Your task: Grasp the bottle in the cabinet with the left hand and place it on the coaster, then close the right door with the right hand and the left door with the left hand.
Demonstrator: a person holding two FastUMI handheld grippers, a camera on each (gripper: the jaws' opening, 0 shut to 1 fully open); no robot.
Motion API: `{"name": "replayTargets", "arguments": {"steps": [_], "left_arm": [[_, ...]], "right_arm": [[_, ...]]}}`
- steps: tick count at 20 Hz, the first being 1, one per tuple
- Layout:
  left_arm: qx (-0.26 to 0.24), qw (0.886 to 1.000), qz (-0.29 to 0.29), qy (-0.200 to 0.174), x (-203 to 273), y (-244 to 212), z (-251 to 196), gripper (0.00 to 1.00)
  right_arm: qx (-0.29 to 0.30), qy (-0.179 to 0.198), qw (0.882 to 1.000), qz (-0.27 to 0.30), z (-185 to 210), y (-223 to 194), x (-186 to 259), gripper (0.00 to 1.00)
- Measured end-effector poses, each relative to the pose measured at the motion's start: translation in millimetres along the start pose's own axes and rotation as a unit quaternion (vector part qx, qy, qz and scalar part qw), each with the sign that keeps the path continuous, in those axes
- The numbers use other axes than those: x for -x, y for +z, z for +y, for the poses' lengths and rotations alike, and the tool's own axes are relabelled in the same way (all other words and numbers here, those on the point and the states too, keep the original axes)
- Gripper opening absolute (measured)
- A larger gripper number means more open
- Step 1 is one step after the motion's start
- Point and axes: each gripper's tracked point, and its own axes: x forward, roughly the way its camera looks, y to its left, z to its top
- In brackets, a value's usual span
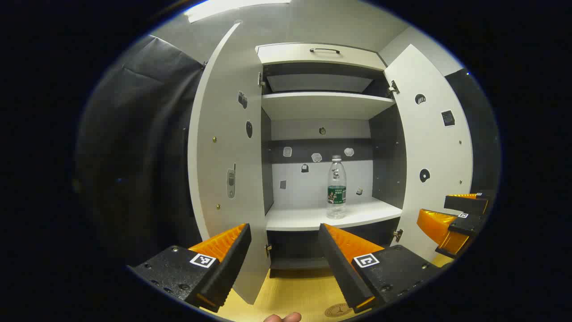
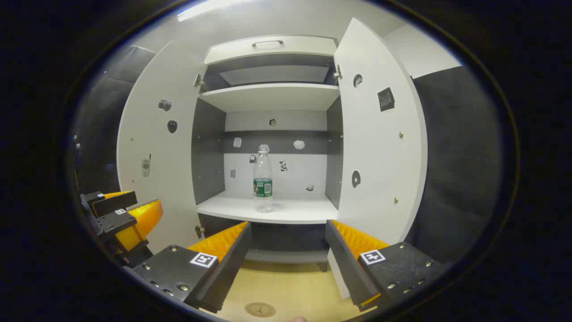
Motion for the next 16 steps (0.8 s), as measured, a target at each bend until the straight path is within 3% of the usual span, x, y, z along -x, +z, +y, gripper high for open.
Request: {"name": "replayTargets", "arguments": {"steps": [16], "left_arm": [[-0.013, 1.000, 0.006, -0.011, -25.3, -7.8, -11.5, 0.97]], "right_arm": [[-0.010, -0.007, 1.000, 0.004, -4.4, -5.8, -18.3, 1.00]]}}
